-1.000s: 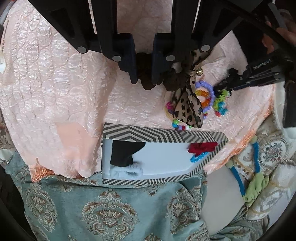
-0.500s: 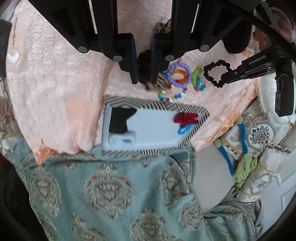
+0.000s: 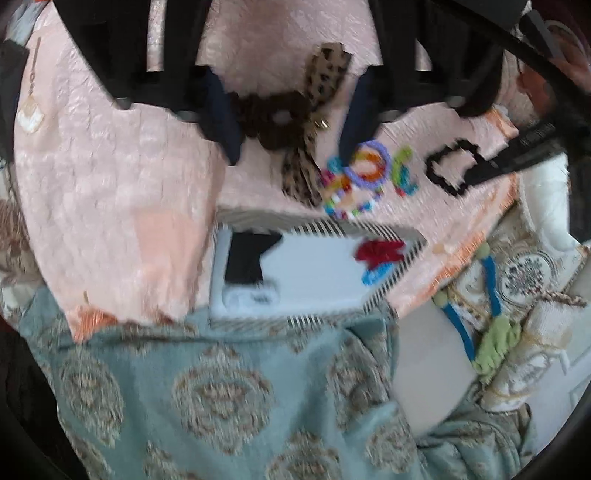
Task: Organize jewelry
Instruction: 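Grasp the black scrunchie with the left tool while the right tool lifts the leopard-print bow toward the tray, then lower the black scrunchie and leopard bow into the tray and open both tools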
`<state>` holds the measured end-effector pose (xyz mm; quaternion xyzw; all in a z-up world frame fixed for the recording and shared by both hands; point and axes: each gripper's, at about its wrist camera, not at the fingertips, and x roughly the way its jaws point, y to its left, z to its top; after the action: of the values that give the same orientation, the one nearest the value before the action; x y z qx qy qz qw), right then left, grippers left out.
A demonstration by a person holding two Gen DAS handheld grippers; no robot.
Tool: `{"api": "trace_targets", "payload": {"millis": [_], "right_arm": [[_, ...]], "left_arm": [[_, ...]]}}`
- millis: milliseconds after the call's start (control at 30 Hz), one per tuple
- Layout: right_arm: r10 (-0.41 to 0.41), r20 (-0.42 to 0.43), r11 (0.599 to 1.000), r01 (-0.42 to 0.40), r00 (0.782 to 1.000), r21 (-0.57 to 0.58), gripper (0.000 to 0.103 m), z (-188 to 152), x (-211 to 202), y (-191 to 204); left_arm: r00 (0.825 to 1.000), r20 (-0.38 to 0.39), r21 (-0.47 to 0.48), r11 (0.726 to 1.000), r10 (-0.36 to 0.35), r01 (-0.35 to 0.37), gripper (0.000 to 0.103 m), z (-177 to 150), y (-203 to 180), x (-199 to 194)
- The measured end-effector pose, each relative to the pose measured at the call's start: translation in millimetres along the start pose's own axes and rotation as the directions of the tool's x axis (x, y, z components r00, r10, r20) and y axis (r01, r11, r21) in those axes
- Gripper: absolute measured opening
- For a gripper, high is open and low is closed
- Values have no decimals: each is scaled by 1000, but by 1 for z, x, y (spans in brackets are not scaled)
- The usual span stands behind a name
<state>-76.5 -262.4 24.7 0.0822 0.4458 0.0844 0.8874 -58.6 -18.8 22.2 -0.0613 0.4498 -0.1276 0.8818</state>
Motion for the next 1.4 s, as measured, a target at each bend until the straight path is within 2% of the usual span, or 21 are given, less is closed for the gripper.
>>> {"api": "trace_targets", "payload": {"millis": [167,267,333,367,400,433,467,500,900,1167,1400], "right_arm": [[-65,-74,996,69,995,50,55,-8,25,-24],[-41,-134,998,46,990,39,55,-14,42,-25],[-71,-122,997,71,990,-8,48,-18,46,-18],[-85,-103,996,84,991,-18,37,-18,44,-16],[-83,-86,997,83,993,-11,29,-18,42,-17],[-70,-71,997,71,995,9,26,-17,39,-21],[-56,-58,998,57,997,22,16,-15,35,-24],[-35,-37,999,37,999,35,13,-12,28,-27],[16,104,999,-13,994,-32,11,37,-19,4],[17,152,997,-6,988,-73,11,72,-26,16],[34,166,995,-17,986,-98,11,105,-14,28]], "left_arm": [[1000,-16,-8,1000,1,-1,8,-2,1,5],[1000,-19,-7,1000,5,-5,8,-3,1,7],[1000,-28,-13,1000,5,-5,8,-3,1,10],[1000,-31,-15,1000,5,-6,8,-3,1,11],[999,-33,-15,1000,6,-6,8,-4,1,12],[999,-36,-11,1000,5,-6,8,-4,0,12],[999,-36,-7,1000,6,-6,8,-4,0,12],[999,-35,-4,1000,6,-7,8,-3,-1,12],[1000,22,24,999,22,-23,8,23,-8,-1],[997,64,47,997,52,-55,8,59,-12,4],[993,78,63,994,89,-94,8,88,-14,22]]}}
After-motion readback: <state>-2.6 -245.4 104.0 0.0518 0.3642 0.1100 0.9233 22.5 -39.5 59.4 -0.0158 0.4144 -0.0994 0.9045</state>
